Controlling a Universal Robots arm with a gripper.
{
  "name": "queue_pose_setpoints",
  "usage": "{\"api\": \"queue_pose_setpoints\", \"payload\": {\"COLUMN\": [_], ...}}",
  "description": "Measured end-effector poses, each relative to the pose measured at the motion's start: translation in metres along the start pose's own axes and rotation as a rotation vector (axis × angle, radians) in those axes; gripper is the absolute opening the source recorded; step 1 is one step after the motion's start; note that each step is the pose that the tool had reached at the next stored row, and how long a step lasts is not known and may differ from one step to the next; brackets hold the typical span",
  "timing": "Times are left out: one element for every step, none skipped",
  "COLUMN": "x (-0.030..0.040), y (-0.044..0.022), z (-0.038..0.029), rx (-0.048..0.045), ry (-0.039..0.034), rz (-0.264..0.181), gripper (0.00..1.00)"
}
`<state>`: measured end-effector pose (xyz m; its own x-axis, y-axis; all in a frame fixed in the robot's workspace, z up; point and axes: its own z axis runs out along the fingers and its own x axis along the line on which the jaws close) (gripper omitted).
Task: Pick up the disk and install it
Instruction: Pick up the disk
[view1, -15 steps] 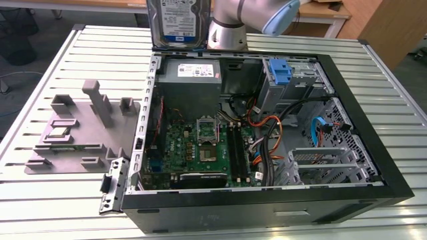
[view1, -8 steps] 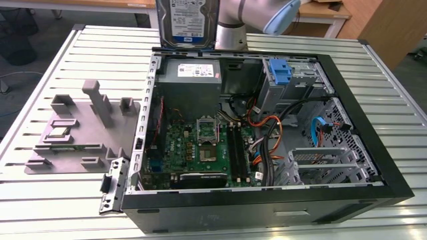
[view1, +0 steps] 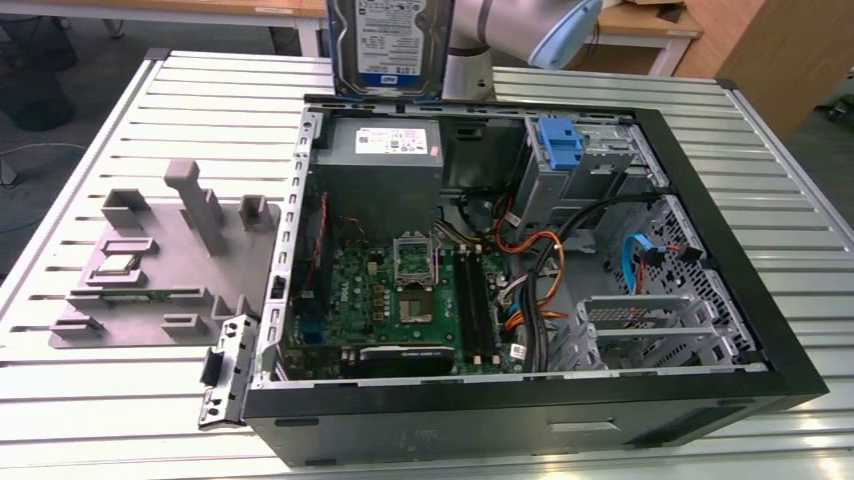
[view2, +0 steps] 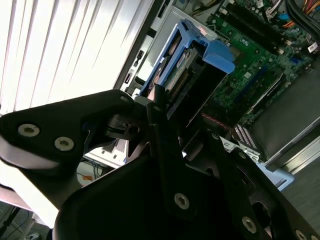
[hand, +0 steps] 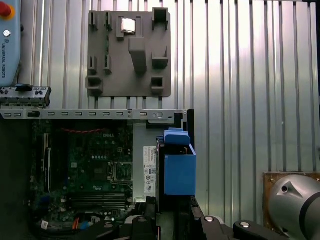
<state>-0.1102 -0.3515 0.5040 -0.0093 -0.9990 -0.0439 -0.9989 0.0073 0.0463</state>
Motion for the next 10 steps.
{"api": "queue_pose_setpoints", "payload": {"x": [0.0000,0.0000,0.0000,-0.0001,-0.0001,-0.0001,-0.0001,-0.0001,-0.0001,-0.0002], "y": [-0.0014,-0.0029,-0.0053,-0.0076,-0.0100,-0.0122,-0.0144,-0.0165,-0.0187,-0.0207], "z": [0.0000,-0.0001,-0.0002,-0.0003,-0.0003,-0.0004,-0.0005,-0.0005,-0.0006,-0.0006], "rx": [0.0000,0.0001,0.0000,0.0000,-0.0001,-0.0001,-0.0002,-0.0002,-0.0002,-0.0002], "ry": [-0.0001,0.0000,0.0000,0.0000,-0.0001,0.0000,0.0000,0.0000,0.0000,0.0000], "rz": [0.000,0.000,0.000,0.000,0.000,0.000,0.000,0.000,0.000,0.000], "gripper": [0.35,0.35,0.35,0.35,0.35,0.35,0.35,0.35,0.35,0.35]}}
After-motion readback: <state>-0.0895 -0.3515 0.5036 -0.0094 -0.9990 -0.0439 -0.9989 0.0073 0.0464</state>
